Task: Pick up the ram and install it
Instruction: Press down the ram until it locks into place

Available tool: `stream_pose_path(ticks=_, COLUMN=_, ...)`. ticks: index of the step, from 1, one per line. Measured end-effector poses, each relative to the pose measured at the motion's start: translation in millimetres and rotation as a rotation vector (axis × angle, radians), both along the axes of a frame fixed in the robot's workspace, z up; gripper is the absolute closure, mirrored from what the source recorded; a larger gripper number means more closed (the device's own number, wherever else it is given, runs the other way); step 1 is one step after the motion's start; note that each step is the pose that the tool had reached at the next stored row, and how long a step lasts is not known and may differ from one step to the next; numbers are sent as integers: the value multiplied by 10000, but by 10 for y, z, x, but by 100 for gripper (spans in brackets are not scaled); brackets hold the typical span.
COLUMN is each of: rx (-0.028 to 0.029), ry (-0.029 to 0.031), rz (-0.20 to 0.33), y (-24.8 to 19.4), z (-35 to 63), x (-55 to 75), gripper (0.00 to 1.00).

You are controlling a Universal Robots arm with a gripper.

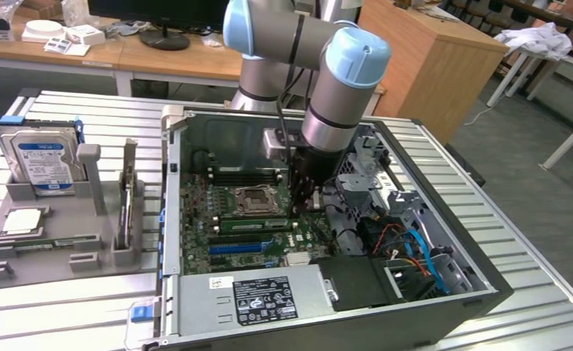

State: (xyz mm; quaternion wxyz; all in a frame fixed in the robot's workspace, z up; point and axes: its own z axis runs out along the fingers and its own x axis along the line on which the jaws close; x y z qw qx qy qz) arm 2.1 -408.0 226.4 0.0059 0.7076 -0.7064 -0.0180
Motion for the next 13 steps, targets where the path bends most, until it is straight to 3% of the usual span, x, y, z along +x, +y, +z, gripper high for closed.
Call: stream_pose_path(ticks=13, rx=-1, ry=1, rz=0, y=0, z=-23, x=0, gripper=89)
